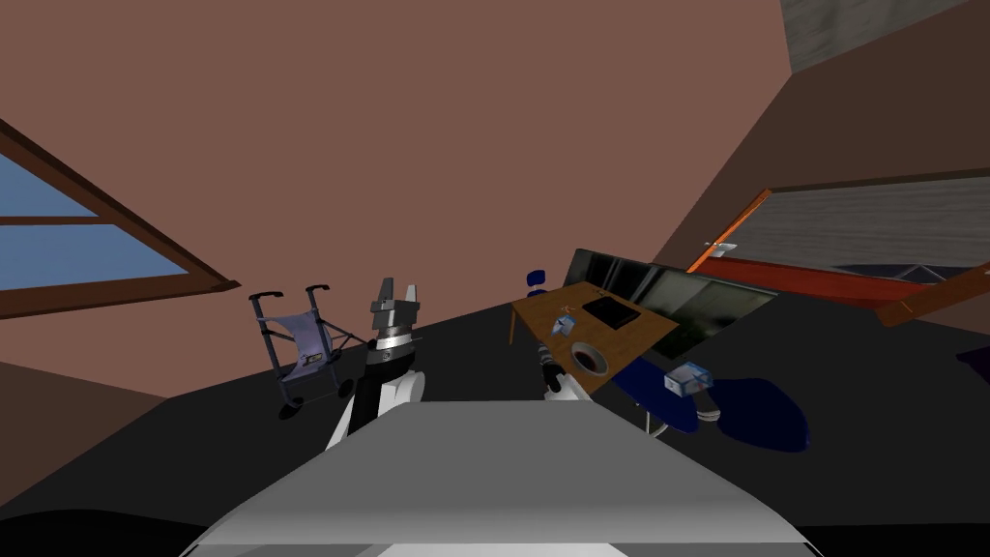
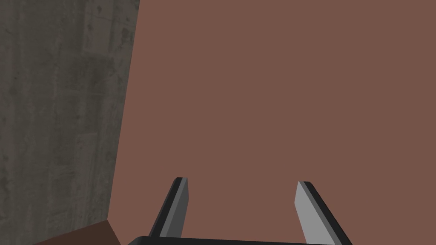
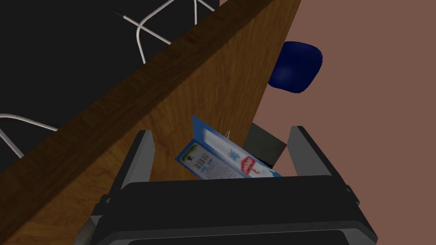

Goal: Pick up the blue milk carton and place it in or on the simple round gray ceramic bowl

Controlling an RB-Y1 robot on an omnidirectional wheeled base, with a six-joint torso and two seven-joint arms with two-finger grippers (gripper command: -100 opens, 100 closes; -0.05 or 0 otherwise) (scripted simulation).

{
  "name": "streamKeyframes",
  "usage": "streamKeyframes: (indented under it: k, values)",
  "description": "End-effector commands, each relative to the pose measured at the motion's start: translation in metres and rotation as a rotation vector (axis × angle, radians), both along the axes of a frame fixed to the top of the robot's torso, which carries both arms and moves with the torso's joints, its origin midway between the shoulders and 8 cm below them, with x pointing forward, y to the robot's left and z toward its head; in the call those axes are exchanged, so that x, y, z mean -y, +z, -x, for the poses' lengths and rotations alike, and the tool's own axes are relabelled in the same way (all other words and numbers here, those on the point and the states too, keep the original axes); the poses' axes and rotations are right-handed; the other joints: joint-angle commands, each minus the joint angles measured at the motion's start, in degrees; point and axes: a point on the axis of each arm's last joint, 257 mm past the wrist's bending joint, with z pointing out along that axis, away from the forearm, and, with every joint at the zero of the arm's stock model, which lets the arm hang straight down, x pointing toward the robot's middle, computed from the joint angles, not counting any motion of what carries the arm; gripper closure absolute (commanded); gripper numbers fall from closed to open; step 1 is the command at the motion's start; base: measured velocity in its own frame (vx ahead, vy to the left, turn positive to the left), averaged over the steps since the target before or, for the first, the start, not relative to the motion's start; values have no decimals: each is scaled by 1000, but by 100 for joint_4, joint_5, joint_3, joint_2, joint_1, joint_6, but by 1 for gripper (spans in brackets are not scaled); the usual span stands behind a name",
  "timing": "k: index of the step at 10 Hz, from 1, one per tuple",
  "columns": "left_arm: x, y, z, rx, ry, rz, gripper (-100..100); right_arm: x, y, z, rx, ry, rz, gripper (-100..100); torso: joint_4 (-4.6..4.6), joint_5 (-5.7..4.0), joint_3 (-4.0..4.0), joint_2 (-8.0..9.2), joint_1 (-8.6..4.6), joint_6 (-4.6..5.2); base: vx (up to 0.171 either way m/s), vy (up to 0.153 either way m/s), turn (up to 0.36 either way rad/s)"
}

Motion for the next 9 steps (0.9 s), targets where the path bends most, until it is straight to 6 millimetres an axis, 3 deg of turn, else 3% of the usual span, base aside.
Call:
streamKeyframes:
  k: [1,4,9]
  values:
    - [0,0,0,0,0,0,0,11,-21,13,-64,-32,45,-100,0,0,0,0,0,0,59,74,-12]
    - [0,0,0,0,0,0,0,32,-49,35,-154,-66,121,-100,0,0,-1,-1,-2,0,51,54,-4]
    - [0,0,0,0,0,0,0,69,-73,63,-263,-144,255,-100,0,0,1,4,-7,1,58,52,-5]
